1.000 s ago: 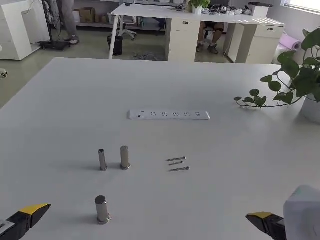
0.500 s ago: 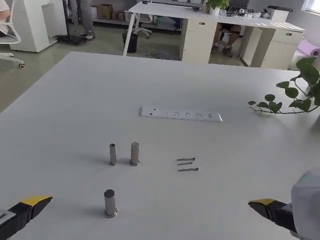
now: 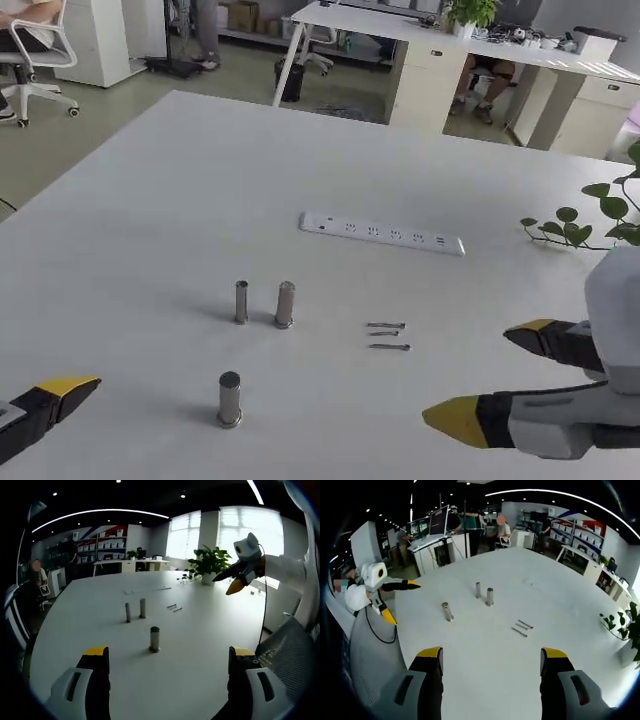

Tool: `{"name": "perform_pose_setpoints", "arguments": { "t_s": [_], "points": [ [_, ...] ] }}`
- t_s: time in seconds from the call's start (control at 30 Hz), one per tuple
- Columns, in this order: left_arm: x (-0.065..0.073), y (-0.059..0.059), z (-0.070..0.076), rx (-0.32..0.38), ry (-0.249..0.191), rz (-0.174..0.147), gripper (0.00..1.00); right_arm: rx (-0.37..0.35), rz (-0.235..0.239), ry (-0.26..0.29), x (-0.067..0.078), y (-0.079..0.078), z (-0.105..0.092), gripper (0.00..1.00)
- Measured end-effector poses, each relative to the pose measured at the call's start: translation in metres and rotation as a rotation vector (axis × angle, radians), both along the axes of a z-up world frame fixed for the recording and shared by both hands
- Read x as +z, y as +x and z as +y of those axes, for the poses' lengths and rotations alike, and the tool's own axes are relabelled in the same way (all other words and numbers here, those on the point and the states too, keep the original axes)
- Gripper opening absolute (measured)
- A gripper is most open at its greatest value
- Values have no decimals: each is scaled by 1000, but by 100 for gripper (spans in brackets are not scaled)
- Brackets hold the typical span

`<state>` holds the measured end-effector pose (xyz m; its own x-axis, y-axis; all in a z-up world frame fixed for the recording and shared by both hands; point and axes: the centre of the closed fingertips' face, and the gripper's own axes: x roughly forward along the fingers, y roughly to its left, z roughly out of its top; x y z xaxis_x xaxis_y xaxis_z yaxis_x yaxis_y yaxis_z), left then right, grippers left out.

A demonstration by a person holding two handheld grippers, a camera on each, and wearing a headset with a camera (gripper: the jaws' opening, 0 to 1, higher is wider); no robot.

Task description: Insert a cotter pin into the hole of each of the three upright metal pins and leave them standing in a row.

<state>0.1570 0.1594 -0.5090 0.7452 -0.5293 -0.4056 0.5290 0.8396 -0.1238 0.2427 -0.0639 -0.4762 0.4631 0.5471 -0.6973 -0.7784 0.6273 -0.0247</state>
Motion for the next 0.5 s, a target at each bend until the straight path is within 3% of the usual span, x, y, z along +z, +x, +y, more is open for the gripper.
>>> {"name": "perform_pose_setpoints", "arguments": {
  "t_s": [0.13,0.3,0.4,0.5],
  "points": [
    [-6,-4,5,30,-26,27,99,38,16,-20,-3,12,2,77],
    [-11,-4,10,52,-17,41,99,99,41,-44,-6,22,9,76],
    [-10,-2,12,71,-38,55,99,164,19,-70,-6,34,16,73],
    [-10,-1,12,75,-40,48,99,192,19,-89,-8,44,20,73]
  ]
}}
